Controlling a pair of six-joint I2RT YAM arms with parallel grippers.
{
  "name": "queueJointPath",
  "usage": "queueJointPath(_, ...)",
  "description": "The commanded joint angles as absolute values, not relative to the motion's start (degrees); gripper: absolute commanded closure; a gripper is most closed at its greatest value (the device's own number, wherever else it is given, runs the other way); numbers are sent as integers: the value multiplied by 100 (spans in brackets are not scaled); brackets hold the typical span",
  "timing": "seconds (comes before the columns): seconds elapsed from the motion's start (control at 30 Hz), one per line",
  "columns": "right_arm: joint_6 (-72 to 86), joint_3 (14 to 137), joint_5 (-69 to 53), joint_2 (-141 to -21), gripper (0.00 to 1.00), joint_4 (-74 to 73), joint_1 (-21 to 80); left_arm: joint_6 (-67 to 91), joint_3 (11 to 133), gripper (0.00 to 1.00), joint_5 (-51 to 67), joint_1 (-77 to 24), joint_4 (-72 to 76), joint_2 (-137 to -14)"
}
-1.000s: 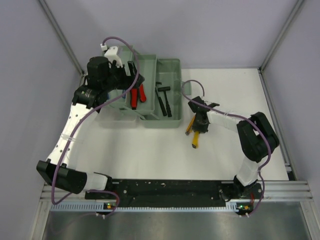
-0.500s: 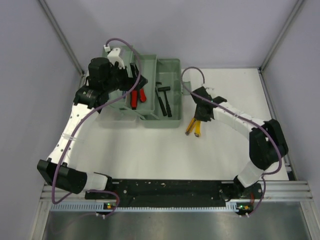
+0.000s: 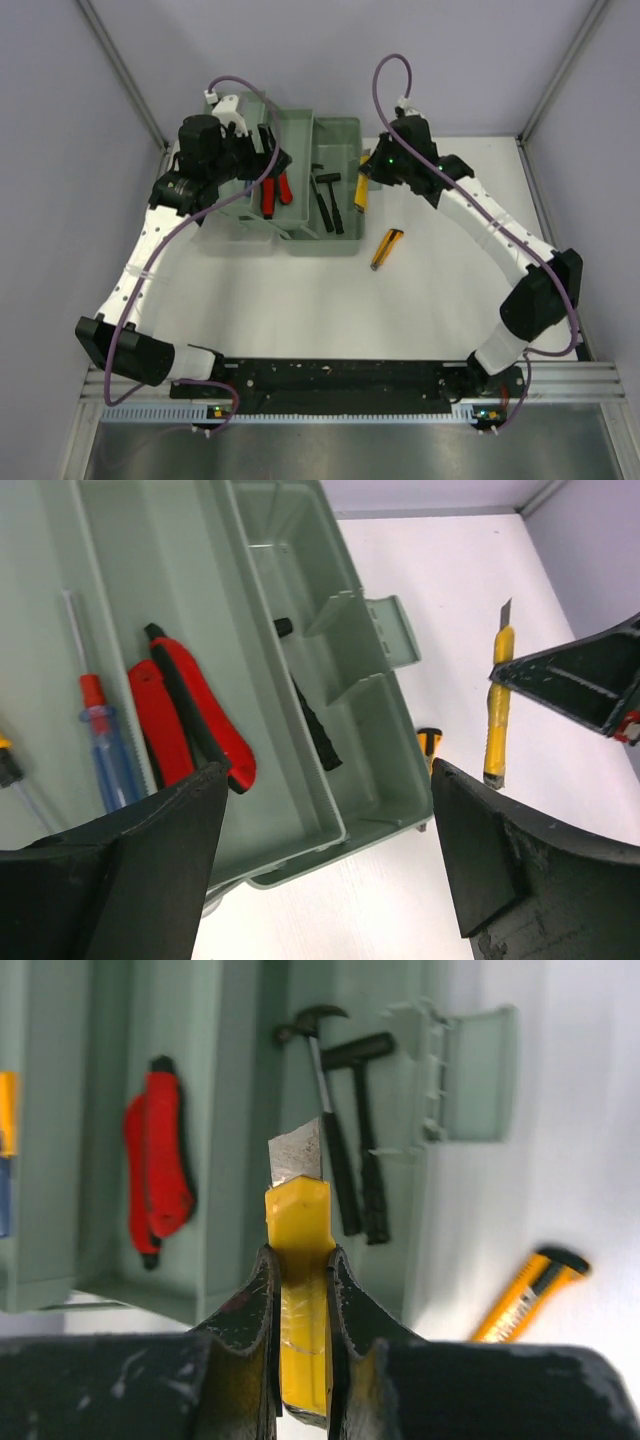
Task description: Pack the tool kit
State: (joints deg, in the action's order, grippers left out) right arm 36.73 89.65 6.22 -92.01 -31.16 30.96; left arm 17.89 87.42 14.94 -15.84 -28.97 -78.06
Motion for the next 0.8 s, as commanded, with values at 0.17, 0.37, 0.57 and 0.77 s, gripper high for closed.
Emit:
queueJointPath(0.17,3744,11422,-114,-10817,100,-2417,3673,1810,8886,14,510,-1556,-2997,-7515)
queueJointPath(0.37,3138,12366,184,-11715,100,-2373,4086,1802,8894,14,404,-1556,-3041,-7471)
queueJointPath(0.57,3129,12173,404,-12041,100,-2198,4227,1863,8842,14,475,-1556,-3032,-7479)
queueJointPath(0.77,3059,11962,615,-12120,96,-2109,4263,1819,8851,14,369,-1556,-3023,-7479)
